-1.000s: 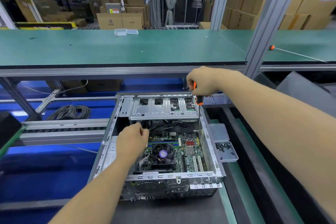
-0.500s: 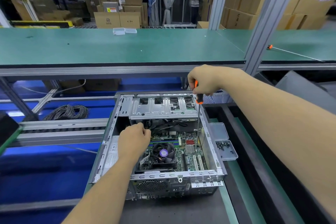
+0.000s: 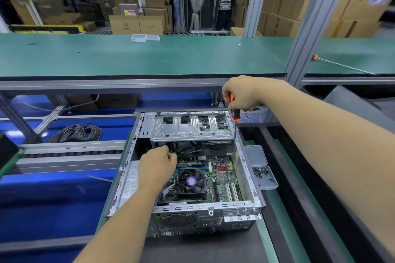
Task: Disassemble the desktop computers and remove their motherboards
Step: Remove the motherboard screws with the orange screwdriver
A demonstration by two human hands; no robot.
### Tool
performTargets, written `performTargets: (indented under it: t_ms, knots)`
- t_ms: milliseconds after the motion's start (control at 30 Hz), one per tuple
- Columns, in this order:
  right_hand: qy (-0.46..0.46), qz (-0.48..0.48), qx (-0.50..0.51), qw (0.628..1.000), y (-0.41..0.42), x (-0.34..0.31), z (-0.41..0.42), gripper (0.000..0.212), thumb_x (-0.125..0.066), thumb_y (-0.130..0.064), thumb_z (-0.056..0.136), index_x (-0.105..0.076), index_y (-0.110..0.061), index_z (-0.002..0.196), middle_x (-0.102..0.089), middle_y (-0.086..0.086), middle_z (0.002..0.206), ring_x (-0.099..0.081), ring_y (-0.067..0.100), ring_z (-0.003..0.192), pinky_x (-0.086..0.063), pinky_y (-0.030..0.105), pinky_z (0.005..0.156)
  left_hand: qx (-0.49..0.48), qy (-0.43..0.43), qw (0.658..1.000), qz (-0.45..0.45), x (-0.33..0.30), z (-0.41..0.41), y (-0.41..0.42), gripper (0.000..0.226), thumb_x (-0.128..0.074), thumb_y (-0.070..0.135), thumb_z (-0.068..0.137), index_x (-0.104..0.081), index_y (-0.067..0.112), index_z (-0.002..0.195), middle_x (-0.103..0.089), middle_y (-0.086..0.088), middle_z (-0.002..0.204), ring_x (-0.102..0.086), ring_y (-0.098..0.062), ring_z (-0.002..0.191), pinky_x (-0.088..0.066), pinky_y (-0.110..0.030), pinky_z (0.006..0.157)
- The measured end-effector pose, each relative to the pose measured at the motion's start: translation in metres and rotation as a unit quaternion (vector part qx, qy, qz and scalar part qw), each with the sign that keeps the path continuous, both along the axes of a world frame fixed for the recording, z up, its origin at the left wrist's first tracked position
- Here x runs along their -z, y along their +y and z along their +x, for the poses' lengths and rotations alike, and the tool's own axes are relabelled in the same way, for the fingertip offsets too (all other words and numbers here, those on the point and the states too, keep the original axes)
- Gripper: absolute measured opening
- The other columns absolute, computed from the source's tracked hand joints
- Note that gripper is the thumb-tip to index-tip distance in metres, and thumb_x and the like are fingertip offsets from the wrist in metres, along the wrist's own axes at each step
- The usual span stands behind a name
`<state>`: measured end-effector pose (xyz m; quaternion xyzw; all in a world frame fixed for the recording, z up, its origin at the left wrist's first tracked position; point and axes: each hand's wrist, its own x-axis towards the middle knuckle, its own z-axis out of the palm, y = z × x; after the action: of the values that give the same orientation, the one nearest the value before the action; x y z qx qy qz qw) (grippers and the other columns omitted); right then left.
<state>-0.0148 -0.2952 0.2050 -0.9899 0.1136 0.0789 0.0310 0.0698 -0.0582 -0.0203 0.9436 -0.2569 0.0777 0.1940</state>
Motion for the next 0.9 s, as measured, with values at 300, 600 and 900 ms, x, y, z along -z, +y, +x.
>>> performTargets:
  t_ms: [300,600,900]
  knots:
    - [0.003,0.006,0.006,1.0,0.002,0.001,-0.002,0.007,-0.064,-0.016,0.092,-0.06,-0.018,0.086,-0.065,0.002,0.067,-0.061,0.013,0.046,-0.043,0.021,0.044,0.006,-0.006,1.0,0.013,-0.001,0.0,-0.001,0.03,-0.05,0.025,0.089,-0.042,0.017,0.061,-0.048,0.003,0.053,-0.047,-0.018,0.052,-0.034,-0.032,0.05]
    - [0.004,0.013,0.012,1.0,0.004,-0.001,-0.004,0.006,-0.063,-0.015,0.092,-0.06,-0.018,0.087,-0.065,0.002,0.07,-0.061,0.013,0.046,-0.043,0.021,0.046,0.007,-0.008,1.0,0.009,-0.001,-0.001,0.0,0.031,-0.05,0.025,0.089,-0.041,0.017,0.061,-0.048,0.003,0.053,-0.046,-0.018,0.051,-0.032,-0.031,0.049]
    - [0.062,-0.083,-0.004,0.995,0.018,-0.007,-0.002,0.009,-0.057,-0.025,0.097,-0.057,-0.019,0.09,-0.058,0.0,0.088,-0.054,0.02,0.076,-0.047,0.034,0.068,0.01,-0.008,1.0,0.014,-0.002,-0.001,0.0,0.031,-0.049,0.026,0.09,-0.041,0.017,0.06,-0.047,0.003,0.053,-0.043,-0.016,0.05,-0.034,-0.03,0.048]
